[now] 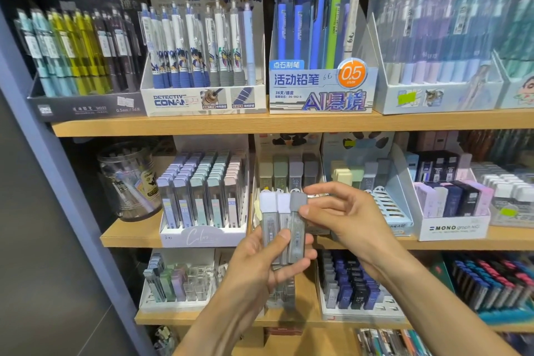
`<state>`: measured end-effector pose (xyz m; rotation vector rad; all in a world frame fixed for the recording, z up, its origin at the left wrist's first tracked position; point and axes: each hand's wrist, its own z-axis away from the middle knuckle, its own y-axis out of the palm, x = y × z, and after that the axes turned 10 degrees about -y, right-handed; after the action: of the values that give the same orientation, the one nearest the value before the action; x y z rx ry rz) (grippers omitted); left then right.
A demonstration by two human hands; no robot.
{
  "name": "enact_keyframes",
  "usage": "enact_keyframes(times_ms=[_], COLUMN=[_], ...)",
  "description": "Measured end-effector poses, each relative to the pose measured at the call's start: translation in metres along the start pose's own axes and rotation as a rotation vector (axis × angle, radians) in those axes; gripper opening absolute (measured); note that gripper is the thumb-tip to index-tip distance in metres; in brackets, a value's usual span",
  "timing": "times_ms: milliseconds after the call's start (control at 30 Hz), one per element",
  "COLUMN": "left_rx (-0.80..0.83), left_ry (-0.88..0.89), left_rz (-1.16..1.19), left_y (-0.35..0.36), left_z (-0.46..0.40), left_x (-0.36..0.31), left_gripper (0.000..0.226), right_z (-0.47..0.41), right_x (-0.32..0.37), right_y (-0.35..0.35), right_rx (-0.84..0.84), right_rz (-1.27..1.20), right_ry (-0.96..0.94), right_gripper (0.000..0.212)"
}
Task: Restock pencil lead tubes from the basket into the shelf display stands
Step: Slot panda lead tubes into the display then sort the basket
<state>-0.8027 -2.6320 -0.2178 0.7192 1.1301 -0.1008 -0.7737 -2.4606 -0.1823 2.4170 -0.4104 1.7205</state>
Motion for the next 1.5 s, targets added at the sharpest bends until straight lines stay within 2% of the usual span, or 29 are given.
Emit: enact_keyframes(times_ms=[133, 200, 333, 433, 667, 733, 900, 1000, 1300, 1500], left_rx=[0.004, -0.007, -0.013, -0.001, -0.025, -0.034, -0.082, -0.094, -0.111, -0.107], left_ry=[0.012, 0.005, -0.007, -0.040, -0.032, -0.008, 0.016, 0.012, -0.048, -0.043], left_rz=[-0.023, -0.013, 0.044, 0.076, -0.022, -0.057, -0.045, -0.030, 0.012, 0.009], left_y=[0.002, 0.003, 0.003, 0.005, 0.006, 0.006, 0.005, 0.006, 0.007, 0.007], left_z=[-0.002, -0.002, -0.002, -0.002, -0.002, -0.002, -0.006, -0.006, -0.009, -0.009], left_x=[0.004, 0.006, 0.007, 0.007, 0.006, 0.005, 0.005, 0.004, 0.002, 0.002], left_gripper=[0.030, 0.032, 0.034, 0.032, 0.025, 0.025, 0.030, 0.030, 0.028, 0.028], right_z=[0.004, 0.004, 0.001, 0.003, 0.003, -0.002, -0.033, -0.045, -0.052, -0.058], right_x=[-0.002, -0.005, -0.009, -0.007, -0.002, 0.005, 0.020, 0.013, -0.010, -0.007], right_y=[0.008, 0.009, 0.004, 0.002, -0.003, -0.007, -0.022, -0.025, -0.022, -0.025], right_rx=[-0.058, -0.079, -0.096, -0.085, -0.031, -0.065, -0.197, -0.166, -0.045, -0.012], right_rz=[0.161, 0.215, 0.038, -0.100, -0.080, -0.009, 0.402, 0.648, 0.857, 0.852], right_ry=[-0.027, -0.030, 0.037, 0.071, 0.015, -0.064, -0.489, -0.649, -0.727, -0.692], right_gripper=[0.046, 0.045, 0.032, 0.033, 0.036, 0.036, 0.026, 0.023, 0.023, 0.025])
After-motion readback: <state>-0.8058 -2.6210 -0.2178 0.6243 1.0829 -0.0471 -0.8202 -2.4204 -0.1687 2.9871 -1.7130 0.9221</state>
